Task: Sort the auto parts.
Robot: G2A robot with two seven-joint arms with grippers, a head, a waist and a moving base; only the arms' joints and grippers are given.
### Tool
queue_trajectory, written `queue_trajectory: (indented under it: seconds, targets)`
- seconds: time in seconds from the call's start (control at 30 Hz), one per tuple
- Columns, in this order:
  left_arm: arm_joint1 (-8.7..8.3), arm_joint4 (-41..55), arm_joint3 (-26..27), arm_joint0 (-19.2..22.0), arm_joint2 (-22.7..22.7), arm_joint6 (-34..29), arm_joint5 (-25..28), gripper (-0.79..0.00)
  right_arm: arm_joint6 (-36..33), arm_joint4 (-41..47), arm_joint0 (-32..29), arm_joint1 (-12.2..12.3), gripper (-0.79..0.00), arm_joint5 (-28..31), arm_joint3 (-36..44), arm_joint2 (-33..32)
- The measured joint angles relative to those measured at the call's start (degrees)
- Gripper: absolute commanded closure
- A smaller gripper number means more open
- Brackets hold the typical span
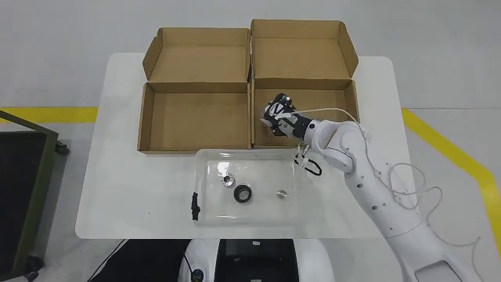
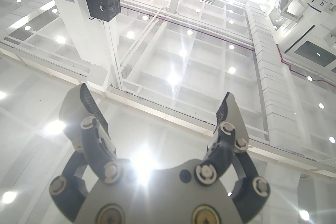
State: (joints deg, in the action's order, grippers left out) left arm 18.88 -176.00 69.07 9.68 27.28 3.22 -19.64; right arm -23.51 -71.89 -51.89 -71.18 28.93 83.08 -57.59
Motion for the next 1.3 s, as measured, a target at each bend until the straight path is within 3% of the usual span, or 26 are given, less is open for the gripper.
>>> queue_trajectory:
  seconds: [0.03,0.07,0.3,0.57,0.97,1.3]
  targets:
    - [0.0,0.0,0.0,0.0,0.0,0.0,0.0,-0.785,0.1,0.2,0.1,-0.1,-0.613,0.0,-0.2,0.1]
    - [0.0,0.0,0.0,0.0,0.0,0.0,0.0,-0.785,0.1,0.3,0.2,-0.1,-0.785,-0.1,-0.4,0.1]
    - [0.0,0.0,0.0,0.0,0.0,0.0,0.0,-0.785,1.2,0.4,-0.6,0.1,-0.785,-1.0,1.8,-1.3]
    - [0.0,0.0,0.0,0.0,0.0,0.0,0.0,-0.785,-0.5,-2.2,-6.2,1.7,-0.785,1.0,13.7,-6.0]
    - [0.0,0.0,0.0,0.0,0.0,0.0,0.0,-0.785,-7.8,-3.7,-18.6,4.0,-0.785,9.8,31.7,-9.8]
    - [0.0,0.0,0.0,0.0,0.0,0.0,0.0,-0.785,-16.2,-5.5,-24.3,5.5,-0.785,17.1,37.5,-10.7]
